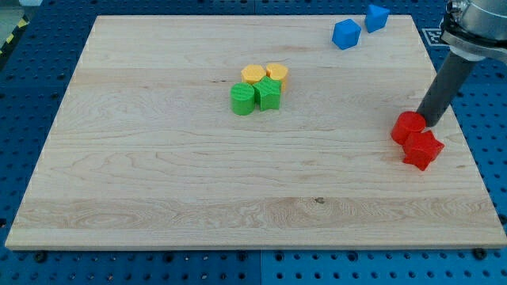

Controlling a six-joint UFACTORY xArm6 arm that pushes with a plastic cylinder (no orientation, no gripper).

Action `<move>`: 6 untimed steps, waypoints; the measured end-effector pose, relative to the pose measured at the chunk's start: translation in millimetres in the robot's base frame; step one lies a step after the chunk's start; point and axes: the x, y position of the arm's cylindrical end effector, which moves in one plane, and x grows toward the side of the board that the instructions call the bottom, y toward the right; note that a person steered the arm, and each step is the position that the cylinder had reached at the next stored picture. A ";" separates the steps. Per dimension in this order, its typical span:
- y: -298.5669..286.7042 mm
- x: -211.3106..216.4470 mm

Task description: Separate the yellow blocks from the green blocks

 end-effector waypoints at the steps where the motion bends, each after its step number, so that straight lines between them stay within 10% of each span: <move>1: -22.0 -11.5; 5: -325.3 8.1; 6: -315.8 -45.1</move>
